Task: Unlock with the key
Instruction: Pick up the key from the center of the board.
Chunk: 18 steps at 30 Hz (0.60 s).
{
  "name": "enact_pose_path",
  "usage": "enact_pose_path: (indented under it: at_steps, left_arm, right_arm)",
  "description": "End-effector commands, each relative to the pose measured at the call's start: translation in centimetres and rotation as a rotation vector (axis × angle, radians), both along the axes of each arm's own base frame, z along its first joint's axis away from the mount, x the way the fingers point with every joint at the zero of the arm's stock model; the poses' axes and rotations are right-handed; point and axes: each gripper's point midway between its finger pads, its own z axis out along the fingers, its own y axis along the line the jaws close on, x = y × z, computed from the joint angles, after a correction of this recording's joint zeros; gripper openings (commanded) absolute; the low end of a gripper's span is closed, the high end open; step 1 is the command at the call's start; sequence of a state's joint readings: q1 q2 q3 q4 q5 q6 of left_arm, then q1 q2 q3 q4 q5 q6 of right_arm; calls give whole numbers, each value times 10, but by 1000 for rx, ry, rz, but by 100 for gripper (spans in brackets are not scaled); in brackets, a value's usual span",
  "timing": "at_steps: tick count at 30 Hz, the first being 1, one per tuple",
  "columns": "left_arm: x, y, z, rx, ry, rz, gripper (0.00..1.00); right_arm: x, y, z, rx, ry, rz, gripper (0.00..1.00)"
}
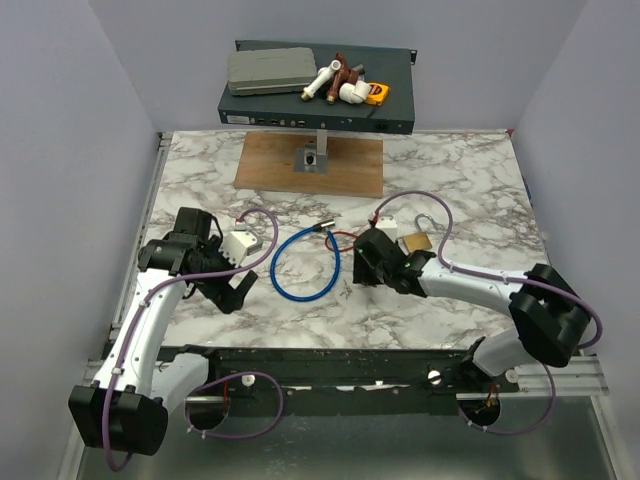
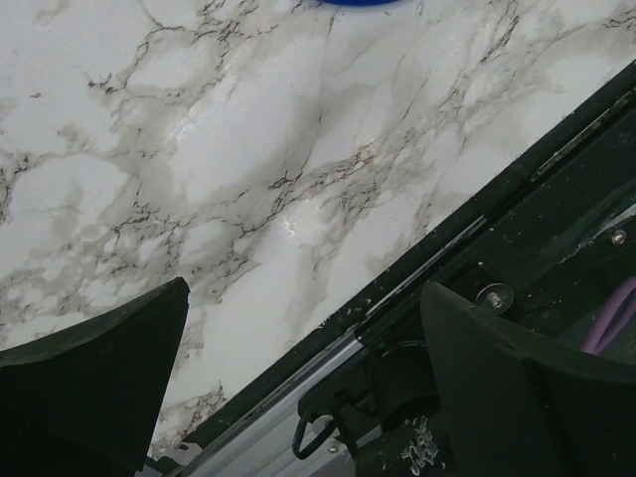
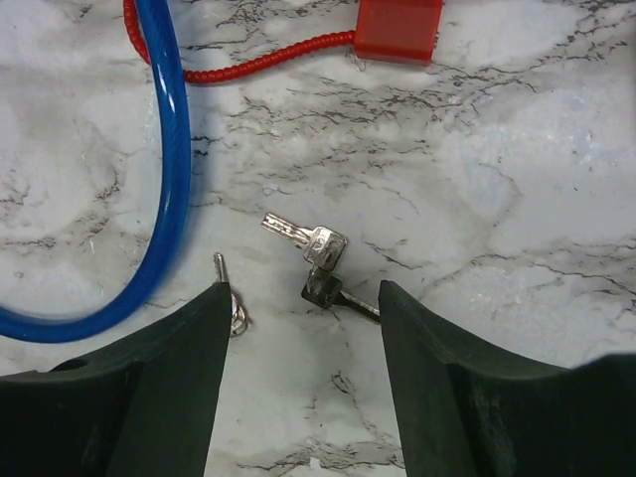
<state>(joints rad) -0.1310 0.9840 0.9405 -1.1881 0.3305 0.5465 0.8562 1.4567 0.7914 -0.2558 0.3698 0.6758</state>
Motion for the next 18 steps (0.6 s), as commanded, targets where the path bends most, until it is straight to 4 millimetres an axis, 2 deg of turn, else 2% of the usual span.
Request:
enact_pose_path:
  at_steps: [1,4,10,15,18]
  left_arm:
    - [6,-8,7,-46,-27,-34,98]
    - [7,-8,5,-45,-20,-43,98]
    - [9,-10,7,-51,-16,-48,99]
    - [8,-10,8,-50,-18,-49,99]
    - [9,-9,11,-47,-28,-48,98]
  right_arm:
    - [7,21,9,13,-20,66,63]
    - [2,35,6,23,-14,116,63]
    - [-7,49,-18,-12,29,148,63]
    - [-10,48,-38,-67,56,145,62]
    - [-11,47,-43,-70,59,149,56]
